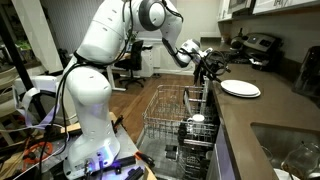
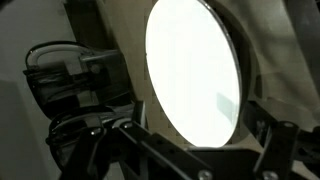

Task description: Take the white plate on the top and put it behind the white cup in the dishwasher

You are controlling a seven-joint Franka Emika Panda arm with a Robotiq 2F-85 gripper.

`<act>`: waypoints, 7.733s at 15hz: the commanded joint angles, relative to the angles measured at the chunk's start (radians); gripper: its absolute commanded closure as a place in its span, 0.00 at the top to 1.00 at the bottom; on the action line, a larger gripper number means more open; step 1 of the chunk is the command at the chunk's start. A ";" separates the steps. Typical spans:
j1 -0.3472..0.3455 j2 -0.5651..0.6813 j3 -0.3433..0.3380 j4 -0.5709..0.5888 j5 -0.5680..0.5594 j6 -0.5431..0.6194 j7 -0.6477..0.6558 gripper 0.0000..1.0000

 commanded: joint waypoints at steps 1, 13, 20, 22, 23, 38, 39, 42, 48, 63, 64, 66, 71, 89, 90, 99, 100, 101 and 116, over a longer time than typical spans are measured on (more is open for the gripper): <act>0.009 0.012 -0.013 0.004 -0.037 -0.001 0.010 1.00; -0.001 0.044 -0.019 0.008 -0.107 0.019 0.016 0.93; 0.001 0.053 -0.019 0.012 -0.106 0.029 0.014 0.65; 0.001 0.052 -0.019 0.012 -0.106 0.029 0.014 0.66; 0.002 0.052 -0.019 0.012 -0.106 0.029 0.014 0.66; -0.002 0.049 -0.022 0.003 -0.111 0.050 0.022 0.43; -0.003 0.049 -0.023 0.001 -0.115 0.052 0.024 0.42; -0.005 0.048 -0.028 -0.007 -0.134 0.055 0.025 0.55; -0.010 0.048 -0.031 -0.012 -0.160 0.051 0.032 0.52; -0.005 0.056 -0.028 -0.012 -0.161 0.038 0.035 0.07; -0.002 0.054 -0.028 -0.012 -0.161 0.031 0.031 0.07; 0.003 0.051 -0.026 -0.010 -0.159 0.022 0.022 0.07; 0.014 0.043 -0.018 0.000 -0.159 0.011 0.011 0.07; 0.007 0.040 -0.011 0.015 -0.158 0.052 0.030 0.73; 0.006 0.041 -0.013 0.013 -0.158 0.051 0.032 0.79; -0.004 0.046 -0.023 -0.002 -0.157 0.046 0.033 0.45; -0.004 0.047 -0.023 -0.002 -0.156 0.045 0.032 0.43; -0.004 0.048 -0.024 -0.002 -0.156 0.045 0.032 0.42; -0.006 0.059 -0.024 -0.003 -0.154 0.046 0.033 0.39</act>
